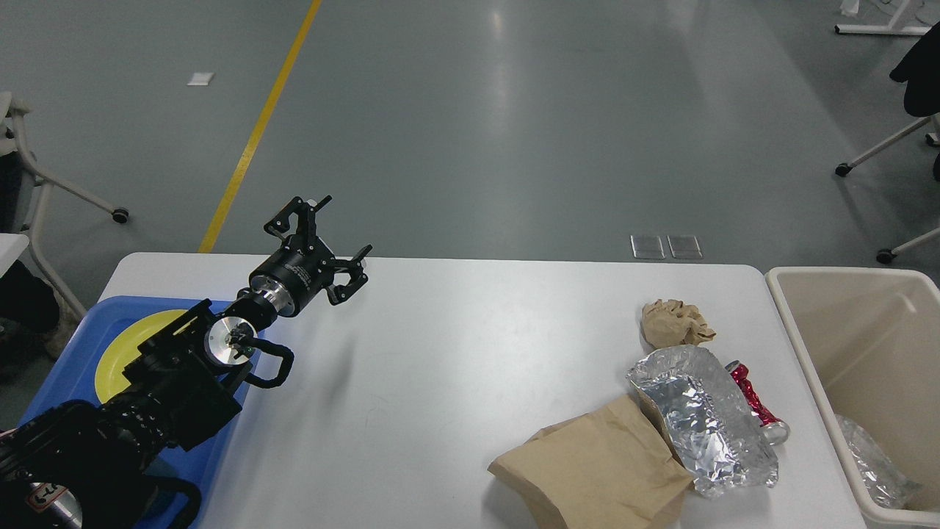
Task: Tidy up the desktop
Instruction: 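Carry the paper cup over the white bin and release it, then lower the right gripper onto the crumpled tan paper ball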
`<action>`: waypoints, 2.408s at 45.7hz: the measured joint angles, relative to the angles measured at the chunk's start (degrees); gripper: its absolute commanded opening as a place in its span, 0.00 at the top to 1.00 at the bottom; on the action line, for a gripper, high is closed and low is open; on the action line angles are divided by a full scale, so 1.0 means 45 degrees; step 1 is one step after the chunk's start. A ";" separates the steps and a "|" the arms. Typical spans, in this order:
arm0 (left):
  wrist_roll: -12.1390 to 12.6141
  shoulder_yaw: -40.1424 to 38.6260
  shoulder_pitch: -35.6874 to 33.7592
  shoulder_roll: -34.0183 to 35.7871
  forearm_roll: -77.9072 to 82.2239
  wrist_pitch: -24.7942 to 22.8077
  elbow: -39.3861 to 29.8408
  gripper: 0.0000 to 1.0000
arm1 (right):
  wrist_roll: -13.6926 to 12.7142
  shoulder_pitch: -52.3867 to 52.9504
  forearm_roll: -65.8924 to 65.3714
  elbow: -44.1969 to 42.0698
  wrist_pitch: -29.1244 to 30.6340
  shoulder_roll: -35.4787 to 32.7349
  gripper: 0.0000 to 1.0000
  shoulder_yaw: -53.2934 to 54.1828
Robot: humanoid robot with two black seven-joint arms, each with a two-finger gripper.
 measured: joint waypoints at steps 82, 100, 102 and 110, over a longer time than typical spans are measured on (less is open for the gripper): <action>-0.0002 -0.0003 0.0000 0.0000 0.0000 0.0000 0.0000 0.03 | -0.0099 0.1551 -0.0697 -0.0072 0.8037 -0.0116 0.00 0.3373; -0.0008 0.0001 0.0000 0.0000 0.0000 0.0000 0.0000 0.03 | -0.0103 0.5730 -0.1556 0.0899 1.0122 0.3803 0.00 0.2380; -0.0008 0.0002 0.0000 0.0000 0.0000 0.0000 0.0000 0.03 | -0.0099 0.5985 -0.1558 0.1074 1.0103 0.4282 0.00 0.2055; -0.0008 0.0002 0.0000 0.0000 0.0000 0.0000 0.0000 0.03 | -0.0082 0.6306 -0.1518 0.1411 0.9908 0.6092 0.00 0.1558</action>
